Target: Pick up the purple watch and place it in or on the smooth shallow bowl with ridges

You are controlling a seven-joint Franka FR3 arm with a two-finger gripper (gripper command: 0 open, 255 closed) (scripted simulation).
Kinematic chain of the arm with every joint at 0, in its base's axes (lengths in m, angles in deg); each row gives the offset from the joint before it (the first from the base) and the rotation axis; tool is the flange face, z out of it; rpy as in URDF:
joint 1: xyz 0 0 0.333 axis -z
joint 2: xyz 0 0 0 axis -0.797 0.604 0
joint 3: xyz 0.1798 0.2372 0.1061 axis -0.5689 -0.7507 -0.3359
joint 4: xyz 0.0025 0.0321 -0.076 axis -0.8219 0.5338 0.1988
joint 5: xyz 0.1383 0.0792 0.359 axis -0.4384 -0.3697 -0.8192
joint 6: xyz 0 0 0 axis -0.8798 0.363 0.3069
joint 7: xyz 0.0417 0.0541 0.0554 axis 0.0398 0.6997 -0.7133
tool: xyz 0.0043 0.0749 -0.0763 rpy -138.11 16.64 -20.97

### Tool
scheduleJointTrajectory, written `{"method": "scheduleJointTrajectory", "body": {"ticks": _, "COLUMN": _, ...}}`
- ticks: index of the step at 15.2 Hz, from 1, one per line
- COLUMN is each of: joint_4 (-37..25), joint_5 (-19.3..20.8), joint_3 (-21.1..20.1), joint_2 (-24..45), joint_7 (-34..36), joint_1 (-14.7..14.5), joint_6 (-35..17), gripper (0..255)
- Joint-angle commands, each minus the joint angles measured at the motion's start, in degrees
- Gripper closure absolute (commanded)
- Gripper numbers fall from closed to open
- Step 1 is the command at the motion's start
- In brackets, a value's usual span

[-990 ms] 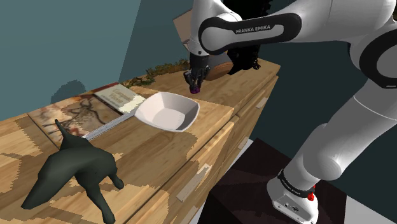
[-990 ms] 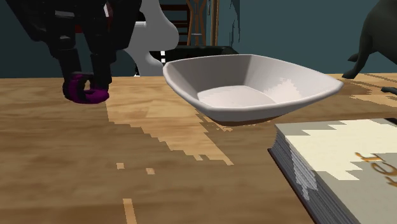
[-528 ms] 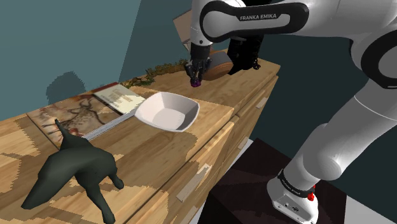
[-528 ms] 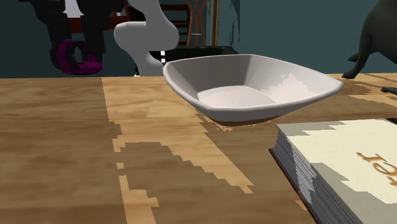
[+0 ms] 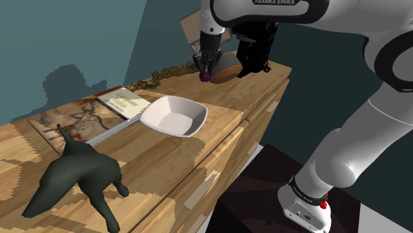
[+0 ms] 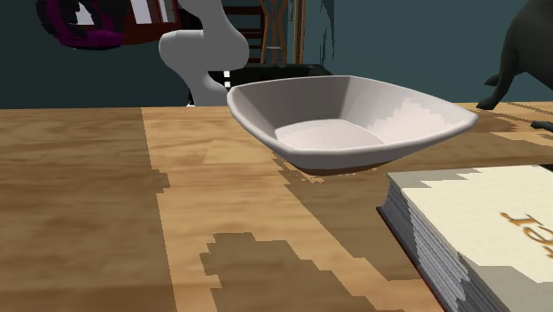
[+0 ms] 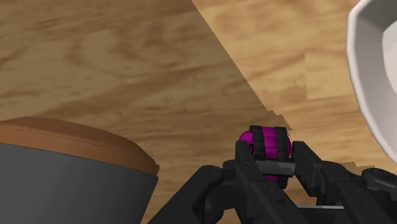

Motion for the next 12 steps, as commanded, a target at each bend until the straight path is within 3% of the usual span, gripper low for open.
{"method": "scheduleJointTrajectory", "body": {"ticks": 1, "joint_4": -1.91, "joint_5": 0.03, "joint_3": -0.06, "joint_2": 0.28, "joint_7": -0.04, "joint_1": -0.04, "joint_6": 1.67, "gripper": 255}}
{"method": "scheduleJointTrajectory", "body": {"ticks": 3, "joint_4": -3.14, "joint_5": 0.06, "joint_3": -0.08, "joint_2": 0.46, "joint_7": -0.1, "joint_1": -0.05, "joint_6": 2.72, "gripper": 255}}
{"method": "scheduleJointTrajectory", "body": {"ticks": 12, "joint_4": -8.28, "joint_5": 0.69, "joint_3": -6.89, "joint_2": 3.0, "joint_7": 12.34, "joint_1": -5.96, "joint_6": 6.7, "gripper": 255}}
